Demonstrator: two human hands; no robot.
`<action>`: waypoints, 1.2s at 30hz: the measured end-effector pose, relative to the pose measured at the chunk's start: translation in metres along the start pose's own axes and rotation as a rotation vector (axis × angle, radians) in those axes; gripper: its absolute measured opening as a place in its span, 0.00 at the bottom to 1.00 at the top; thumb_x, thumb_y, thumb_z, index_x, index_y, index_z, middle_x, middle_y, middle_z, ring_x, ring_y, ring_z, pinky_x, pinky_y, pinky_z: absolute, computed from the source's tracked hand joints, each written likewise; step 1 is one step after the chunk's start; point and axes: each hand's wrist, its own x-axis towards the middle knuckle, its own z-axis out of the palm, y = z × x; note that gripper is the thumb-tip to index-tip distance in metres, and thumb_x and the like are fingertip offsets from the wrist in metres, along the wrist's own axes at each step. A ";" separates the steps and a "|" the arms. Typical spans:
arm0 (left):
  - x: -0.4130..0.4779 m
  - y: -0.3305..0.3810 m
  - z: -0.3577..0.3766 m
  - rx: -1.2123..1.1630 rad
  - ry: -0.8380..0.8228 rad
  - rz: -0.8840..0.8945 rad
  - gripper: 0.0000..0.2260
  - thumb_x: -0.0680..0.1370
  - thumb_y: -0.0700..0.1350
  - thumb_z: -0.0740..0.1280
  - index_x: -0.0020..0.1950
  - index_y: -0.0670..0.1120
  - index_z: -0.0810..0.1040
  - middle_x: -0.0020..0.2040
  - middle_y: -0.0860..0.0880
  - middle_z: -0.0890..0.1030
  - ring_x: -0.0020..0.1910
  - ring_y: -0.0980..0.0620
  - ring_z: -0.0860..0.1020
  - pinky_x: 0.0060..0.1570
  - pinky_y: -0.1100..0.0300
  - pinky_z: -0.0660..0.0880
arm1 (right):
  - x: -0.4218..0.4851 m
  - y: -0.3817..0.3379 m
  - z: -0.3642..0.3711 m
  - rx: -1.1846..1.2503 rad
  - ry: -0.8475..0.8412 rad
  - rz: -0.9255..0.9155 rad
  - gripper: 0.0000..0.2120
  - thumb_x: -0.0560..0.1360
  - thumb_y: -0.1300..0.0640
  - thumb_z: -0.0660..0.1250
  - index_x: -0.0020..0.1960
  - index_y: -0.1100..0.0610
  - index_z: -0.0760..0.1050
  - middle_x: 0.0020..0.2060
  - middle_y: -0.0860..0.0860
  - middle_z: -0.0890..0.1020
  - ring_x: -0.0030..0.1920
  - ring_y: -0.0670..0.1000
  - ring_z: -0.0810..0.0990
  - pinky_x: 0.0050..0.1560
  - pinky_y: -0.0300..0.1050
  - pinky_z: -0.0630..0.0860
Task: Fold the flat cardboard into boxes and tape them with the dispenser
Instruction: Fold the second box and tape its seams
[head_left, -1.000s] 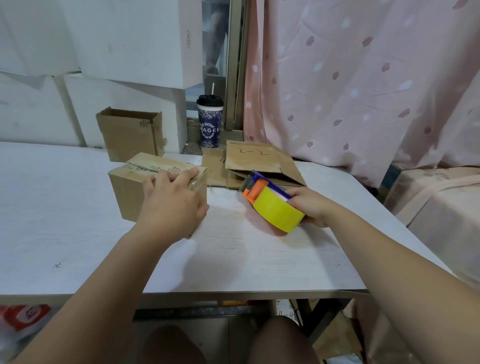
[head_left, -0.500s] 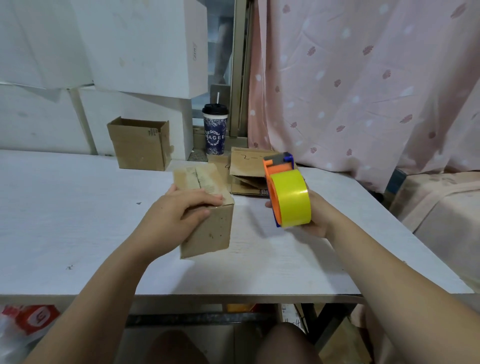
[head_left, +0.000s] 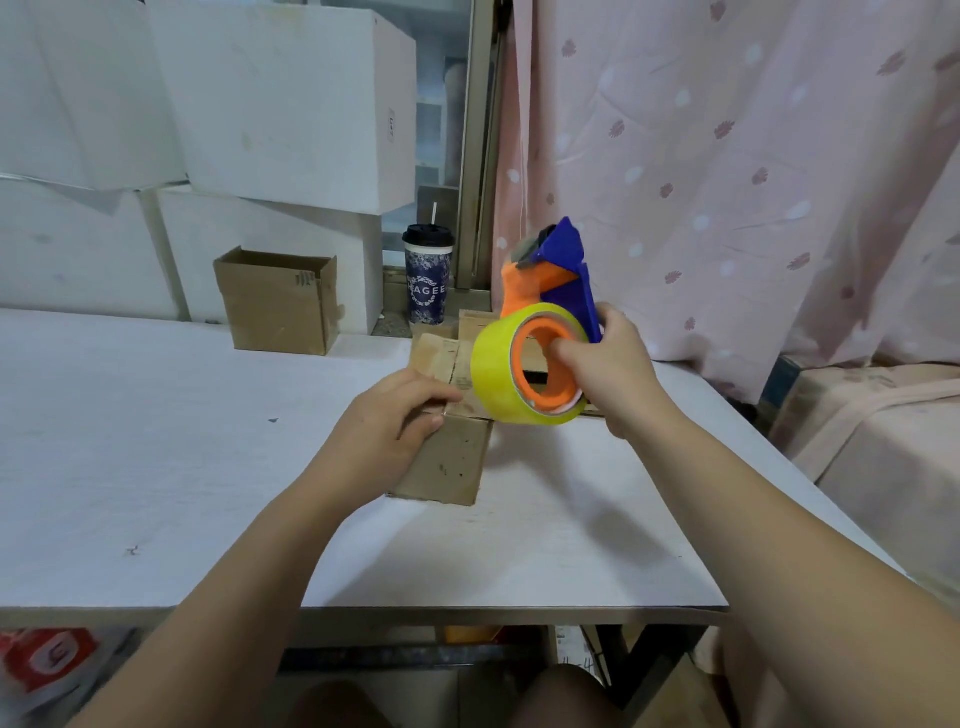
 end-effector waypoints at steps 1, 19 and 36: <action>0.001 0.000 0.004 0.044 0.019 0.006 0.11 0.77 0.35 0.65 0.56 0.45 0.81 0.50 0.52 0.78 0.55 0.52 0.73 0.50 0.79 0.60 | 0.001 -0.004 0.002 -0.014 0.031 -0.033 0.17 0.69 0.59 0.71 0.56 0.51 0.73 0.43 0.45 0.80 0.43 0.46 0.79 0.35 0.37 0.73; 0.040 0.054 0.002 -0.551 0.349 -0.374 0.21 0.75 0.54 0.68 0.65 0.48 0.76 0.55 0.55 0.80 0.53 0.59 0.79 0.52 0.62 0.78 | -0.005 -0.007 0.032 -0.529 0.198 -0.369 0.25 0.71 0.57 0.67 0.67 0.48 0.69 0.56 0.47 0.75 0.50 0.47 0.69 0.45 0.45 0.73; 0.041 0.034 0.001 -1.199 0.539 -0.759 0.05 0.76 0.36 0.64 0.49 0.43 0.77 0.37 0.47 0.85 0.40 0.49 0.84 0.42 0.56 0.82 | -0.019 -0.029 0.042 -0.551 0.090 -0.365 0.29 0.69 0.60 0.69 0.68 0.50 0.66 0.55 0.50 0.68 0.57 0.51 0.66 0.53 0.50 0.74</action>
